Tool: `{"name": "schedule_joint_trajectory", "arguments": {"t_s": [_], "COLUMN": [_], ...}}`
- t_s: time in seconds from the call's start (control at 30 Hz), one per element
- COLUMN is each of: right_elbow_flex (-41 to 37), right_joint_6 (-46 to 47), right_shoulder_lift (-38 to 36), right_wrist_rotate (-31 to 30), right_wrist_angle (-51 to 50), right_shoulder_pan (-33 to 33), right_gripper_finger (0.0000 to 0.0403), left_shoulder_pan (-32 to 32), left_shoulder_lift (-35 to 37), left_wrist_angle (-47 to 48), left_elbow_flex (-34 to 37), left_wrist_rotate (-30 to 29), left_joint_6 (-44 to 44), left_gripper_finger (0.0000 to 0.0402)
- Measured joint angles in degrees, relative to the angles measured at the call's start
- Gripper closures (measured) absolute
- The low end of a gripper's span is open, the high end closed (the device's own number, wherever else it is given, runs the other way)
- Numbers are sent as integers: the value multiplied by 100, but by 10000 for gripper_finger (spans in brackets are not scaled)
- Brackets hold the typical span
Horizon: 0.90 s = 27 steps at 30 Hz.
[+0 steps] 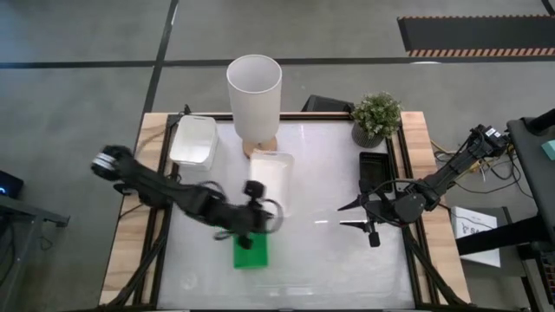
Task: Stack baskets by color
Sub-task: Stack the white bin on the white bins
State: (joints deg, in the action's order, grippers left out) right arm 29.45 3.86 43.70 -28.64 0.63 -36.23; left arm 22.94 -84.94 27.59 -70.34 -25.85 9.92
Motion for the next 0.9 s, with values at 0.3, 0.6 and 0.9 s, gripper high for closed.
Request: {"name": "schedule_joint_trajectory", "arguments": {"t_s": [0.3, 0.6, 0.9], "right_elbow_flex": [0, 0, 0], "right_joint_6": [20, -29, -240], "right_shoulder_lift": [0, 0, 0], "right_wrist_rotate": [2, 2, -4], "right_wrist_angle": [6, 10, 61], "right_shoulder_pan": [-1, 1, 2], "right_gripper_finger": [227, 227, 227], "left_shoulder_pan": [289, 302, 291], "left_shoulder_lift": [2796, 5131, 6105], "left_wrist_angle": [972, 1434, 1468], "left_elbow_flex": [2026, 3236, 3418], "left_wrist_rotate": [6, -893, -2598], "left_joint_6": [-858, -1241, -2122], "left_gripper_finger": [402, 401, 401]}}
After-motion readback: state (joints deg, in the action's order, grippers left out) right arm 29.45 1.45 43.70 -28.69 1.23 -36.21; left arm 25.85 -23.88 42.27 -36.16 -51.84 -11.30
